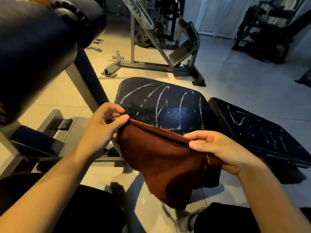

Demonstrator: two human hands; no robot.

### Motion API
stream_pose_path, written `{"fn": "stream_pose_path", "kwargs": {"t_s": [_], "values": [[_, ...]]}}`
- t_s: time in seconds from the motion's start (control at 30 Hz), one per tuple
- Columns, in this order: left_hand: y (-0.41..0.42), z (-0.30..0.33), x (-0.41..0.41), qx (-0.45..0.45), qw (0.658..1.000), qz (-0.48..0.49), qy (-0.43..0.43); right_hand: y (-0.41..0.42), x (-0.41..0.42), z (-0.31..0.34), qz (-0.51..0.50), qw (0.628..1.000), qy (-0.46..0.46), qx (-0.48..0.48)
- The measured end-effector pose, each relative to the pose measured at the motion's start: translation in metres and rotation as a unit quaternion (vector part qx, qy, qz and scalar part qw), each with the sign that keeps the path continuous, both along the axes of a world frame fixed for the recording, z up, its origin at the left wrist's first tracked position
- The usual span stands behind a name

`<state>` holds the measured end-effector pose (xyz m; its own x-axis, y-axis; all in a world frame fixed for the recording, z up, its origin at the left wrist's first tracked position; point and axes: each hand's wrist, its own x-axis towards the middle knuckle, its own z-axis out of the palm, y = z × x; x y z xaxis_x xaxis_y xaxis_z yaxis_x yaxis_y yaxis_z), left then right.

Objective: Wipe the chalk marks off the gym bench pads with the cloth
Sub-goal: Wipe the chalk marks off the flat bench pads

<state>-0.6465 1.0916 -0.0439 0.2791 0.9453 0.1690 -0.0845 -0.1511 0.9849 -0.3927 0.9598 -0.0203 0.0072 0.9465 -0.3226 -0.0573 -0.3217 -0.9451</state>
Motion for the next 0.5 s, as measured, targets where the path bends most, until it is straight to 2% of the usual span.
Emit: {"fn": "stream_pose_path", "kwargs": {"t_s": [0.07,0.2,0.4,0.5], "values": [[0.0,-0.003,0.003,0.05,0.998,0.001,0.039,-0.001,0.0,0.008,-0.02,0.998,-0.062,-0.004],[0.0,-0.003,0.008,0.104,0.993,0.022,0.054,-0.007,0.0,0.022,0.012,0.979,-0.197,0.046],[-0.005,0.009,0.02,0.178,0.979,0.076,0.059,-0.021,-0.005,0.035,-0.024,0.949,-0.289,0.122],[-0.005,0.018,0.028,0.192,0.977,0.076,0.045,-0.023,-0.007,0.039,-0.067,0.956,-0.254,0.127]]}}
